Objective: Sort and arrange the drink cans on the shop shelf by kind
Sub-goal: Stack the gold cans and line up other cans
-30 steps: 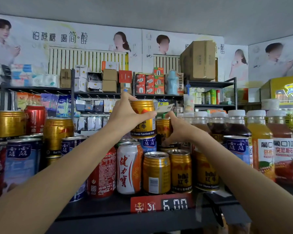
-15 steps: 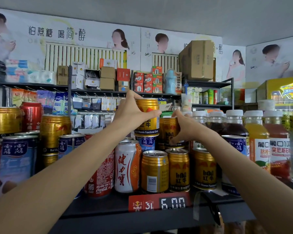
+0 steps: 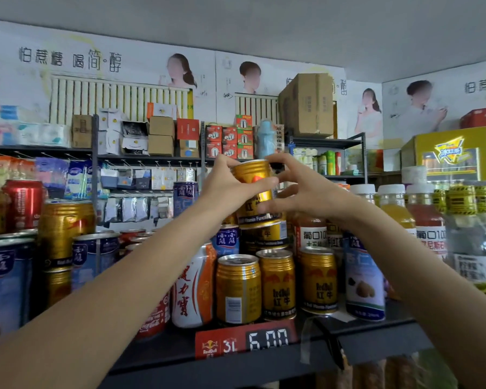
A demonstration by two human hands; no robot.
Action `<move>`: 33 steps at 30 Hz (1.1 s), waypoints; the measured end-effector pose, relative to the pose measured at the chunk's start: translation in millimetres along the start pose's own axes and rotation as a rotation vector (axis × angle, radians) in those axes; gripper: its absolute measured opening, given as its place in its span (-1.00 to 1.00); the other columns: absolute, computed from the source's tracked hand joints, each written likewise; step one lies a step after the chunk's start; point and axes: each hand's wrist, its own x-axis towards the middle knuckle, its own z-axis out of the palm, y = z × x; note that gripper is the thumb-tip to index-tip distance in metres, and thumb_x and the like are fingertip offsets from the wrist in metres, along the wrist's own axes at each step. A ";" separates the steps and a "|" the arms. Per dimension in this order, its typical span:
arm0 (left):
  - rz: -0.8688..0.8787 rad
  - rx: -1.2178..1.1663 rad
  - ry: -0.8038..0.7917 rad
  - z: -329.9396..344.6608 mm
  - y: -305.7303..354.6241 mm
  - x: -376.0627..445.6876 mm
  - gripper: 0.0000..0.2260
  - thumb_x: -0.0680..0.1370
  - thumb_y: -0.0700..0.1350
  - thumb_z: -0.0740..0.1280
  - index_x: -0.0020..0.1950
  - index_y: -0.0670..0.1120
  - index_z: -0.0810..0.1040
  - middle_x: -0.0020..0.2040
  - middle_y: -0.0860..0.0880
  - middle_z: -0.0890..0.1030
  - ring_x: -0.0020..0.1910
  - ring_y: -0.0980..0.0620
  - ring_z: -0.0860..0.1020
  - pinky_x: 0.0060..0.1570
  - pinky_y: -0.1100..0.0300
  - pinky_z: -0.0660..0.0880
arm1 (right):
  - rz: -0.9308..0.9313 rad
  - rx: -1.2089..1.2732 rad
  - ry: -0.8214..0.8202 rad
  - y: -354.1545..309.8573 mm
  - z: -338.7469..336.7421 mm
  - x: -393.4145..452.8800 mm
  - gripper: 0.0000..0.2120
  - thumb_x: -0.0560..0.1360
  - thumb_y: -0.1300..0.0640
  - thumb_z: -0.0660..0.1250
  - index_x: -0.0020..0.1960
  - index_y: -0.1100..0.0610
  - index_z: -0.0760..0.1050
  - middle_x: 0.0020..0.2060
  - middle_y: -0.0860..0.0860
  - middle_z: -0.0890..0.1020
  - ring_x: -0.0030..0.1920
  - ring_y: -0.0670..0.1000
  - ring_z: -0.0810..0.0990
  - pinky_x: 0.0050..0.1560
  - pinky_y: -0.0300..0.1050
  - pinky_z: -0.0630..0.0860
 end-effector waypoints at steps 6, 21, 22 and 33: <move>0.069 0.058 -0.241 23.9 1.6 -2.5 -0.47 0.40 0.11 0.43 0.25 0.02 0.28 0.19 0.02 0.48 0.11 0.06 0.47 -0.05 0.20 0.43 | 0.052 -0.192 0.151 8.4 -21.7 -23.3 -0.36 0.20 0.18 0.58 0.18 0.06 0.34 -0.07 -0.07 0.52 -0.03 -0.03 0.52 -0.10 -0.09 0.56; 0.231 0.705 -0.520 32.7 -39.8 -31.6 -0.82 0.47 0.00 0.39 0.00 -0.04 0.57 0.01 0.06 0.57 0.00 0.09 0.54 0.07 0.09 0.51 | 0.366 -0.872 0.208 37.8 -18.0 -32.9 -0.18 0.25 -0.32 0.42 0.31 0.09 0.22 0.07 0.03 0.51 0.28 0.17 0.33 0.31 0.19 0.22; 0.232 0.696 -0.519 32.9 -40.1 -31.8 -0.83 0.47 0.00 0.39 -0.01 -0.04 0.57 -0.02 0.07 0.55 0.00 0.09 0.53 0.07 0.09 0.51 | 0.367 -0.896 0.192 38.3 -18.7 -32.4 -0.21 0.26 -0.33 0.41 0.29 0.09 0.24 0.13 0.05 0.50 0.30 0.18 0.31 0.33 0.22 0.20; 0.251 0.488 -0.334 25.1 -39.4 -33.0 -0.95 0.54 -0.11 0.30 -0.09 -0.02 0.54 -0.09 0.07 0.61 -0.06 0.14 0.57 -0.11 0.36 0.47 | 0.357 -0.686 0.290 43.7 -36.6 -57.6 -0.52 0.43 -0.18 0.33 0.19 0.11 0.39 0.03 0.08 0.55 0.13 0.15 0.48 0.16 0.09 0.43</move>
